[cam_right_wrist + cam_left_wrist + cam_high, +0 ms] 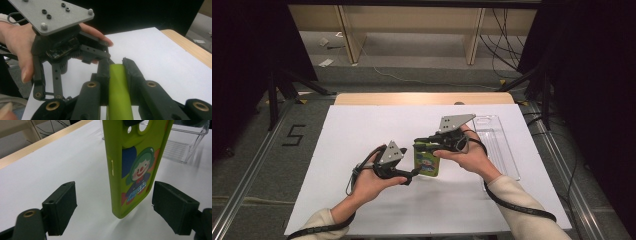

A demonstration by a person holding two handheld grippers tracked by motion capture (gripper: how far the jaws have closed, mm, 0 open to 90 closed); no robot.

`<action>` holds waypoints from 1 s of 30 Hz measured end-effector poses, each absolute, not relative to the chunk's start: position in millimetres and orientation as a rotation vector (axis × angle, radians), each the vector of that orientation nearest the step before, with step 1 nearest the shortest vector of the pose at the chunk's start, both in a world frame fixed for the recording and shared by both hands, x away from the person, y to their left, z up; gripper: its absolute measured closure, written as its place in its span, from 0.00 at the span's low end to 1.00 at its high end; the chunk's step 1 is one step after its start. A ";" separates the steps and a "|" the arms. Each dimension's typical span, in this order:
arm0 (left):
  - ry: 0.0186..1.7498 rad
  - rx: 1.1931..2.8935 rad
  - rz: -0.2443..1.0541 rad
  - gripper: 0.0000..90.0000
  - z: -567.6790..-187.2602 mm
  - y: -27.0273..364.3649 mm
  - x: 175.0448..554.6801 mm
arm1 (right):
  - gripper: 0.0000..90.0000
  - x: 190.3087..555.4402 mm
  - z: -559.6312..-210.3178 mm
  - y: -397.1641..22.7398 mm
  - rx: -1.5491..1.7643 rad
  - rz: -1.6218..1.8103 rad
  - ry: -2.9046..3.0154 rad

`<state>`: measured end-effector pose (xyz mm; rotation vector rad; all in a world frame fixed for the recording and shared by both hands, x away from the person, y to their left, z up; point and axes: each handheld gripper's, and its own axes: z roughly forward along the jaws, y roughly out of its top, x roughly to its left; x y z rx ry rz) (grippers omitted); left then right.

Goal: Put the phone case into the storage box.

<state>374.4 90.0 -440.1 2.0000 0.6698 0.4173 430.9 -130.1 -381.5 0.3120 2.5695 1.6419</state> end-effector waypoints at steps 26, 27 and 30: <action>0.607 1.990 0.353 0.47 -446.3 84.3 378.1 | 0.86 427.1 -382.9 -124.0 0.288 1.667 2.591; 0.605 1.989 0.350 0.48 -446.4 84.3 378.1 | 0.86 427.1 -383.0 -123.9 0.287 1.667 2.592; 0.600 1.984 0.342 0.53 -447.1 84.8 378.6 | 0.86 427.0 -382.9 -123.9 0.286 1.672 2.593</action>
